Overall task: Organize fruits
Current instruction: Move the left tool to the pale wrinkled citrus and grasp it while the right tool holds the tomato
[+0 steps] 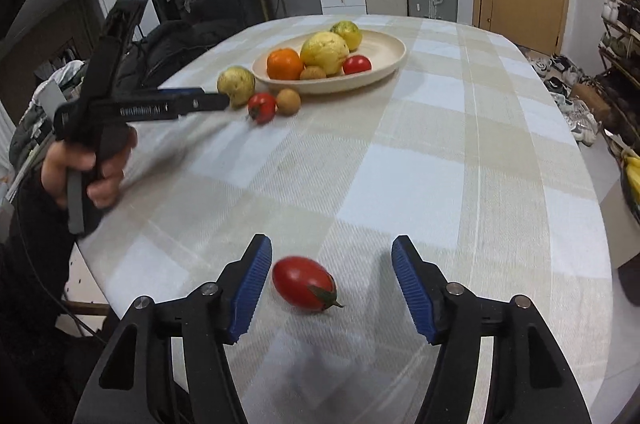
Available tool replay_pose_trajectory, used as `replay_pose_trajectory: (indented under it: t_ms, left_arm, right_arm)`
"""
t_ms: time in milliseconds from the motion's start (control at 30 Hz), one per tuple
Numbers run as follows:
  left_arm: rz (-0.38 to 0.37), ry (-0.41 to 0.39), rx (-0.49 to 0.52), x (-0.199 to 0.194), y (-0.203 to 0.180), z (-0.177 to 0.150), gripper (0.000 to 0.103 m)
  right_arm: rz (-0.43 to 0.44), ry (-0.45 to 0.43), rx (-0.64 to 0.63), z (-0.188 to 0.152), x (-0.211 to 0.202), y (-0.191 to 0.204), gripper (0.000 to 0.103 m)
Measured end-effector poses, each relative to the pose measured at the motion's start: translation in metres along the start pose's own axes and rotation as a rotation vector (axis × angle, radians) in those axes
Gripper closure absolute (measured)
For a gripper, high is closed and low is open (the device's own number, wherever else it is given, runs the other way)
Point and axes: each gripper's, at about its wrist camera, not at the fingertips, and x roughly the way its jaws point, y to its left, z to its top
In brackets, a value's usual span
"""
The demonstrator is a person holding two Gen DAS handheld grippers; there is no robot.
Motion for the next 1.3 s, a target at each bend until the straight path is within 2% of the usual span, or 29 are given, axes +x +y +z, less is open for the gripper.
replay_pose_trajectory:
  t_ms: [67, 200, 400, 700, 767, 833, 1000, 1300]
  left_arm:
    - [0.002, 0.001, -0.003, 0.0, 0.0, 0.0, 0.028]
    - [0.001, -0.002, -0.009, -0.001, 0.002, 0.0, 0.028]
    - [0.005, 0.005, -0.016, 0.001, 0.004, 0.001, 0.028]
    - [0.023, 0.0, -0.024, 0.01, 0.004, 0.011, 0.028]
    - [0.02, 0.007, -0.018, 0.015, 0.002, 0.014, 0.033]
    - [-0.002, 0.019, -0.006, 0.02, 0.0, 0.017, 0.055]
    - [-0.008, 0.015, -0.006, 0.021, -0.003, 0.017, 0.056]
    - [-0.02, -0.05, 0.0, 0.006, -0.003, 0.019, 0.057]
  right_arm:
    - [-0.02, -0.016, -0.018, -0.006, 0.0, 0.002, 0.042]
    - [-0.035, -0.024, -0.082, -0.017, -0.005, 0.012, 0.059]
    - [-0.05, -0.049, -0.133, -0.021, -0.008, 0.017, 0.061]
    - [-0.031, -0.1, -0.114, 0.007, -0.01, 0.014, 0.061]
    - [-0.023, -0.107, -0.108, 0.012, -0.009, 0.013, 0.061]
    - [-0.019, -0.115, -0.11, 0.016, -0.009, 0.015, 0.061]
    - [-0.008, -0.124, -0.114, 0.025, -0.007, 0.017, 0.061]
    - [-0.01, -0.146, -0.105, 0.045, -0.003, 0.015, 0.061]
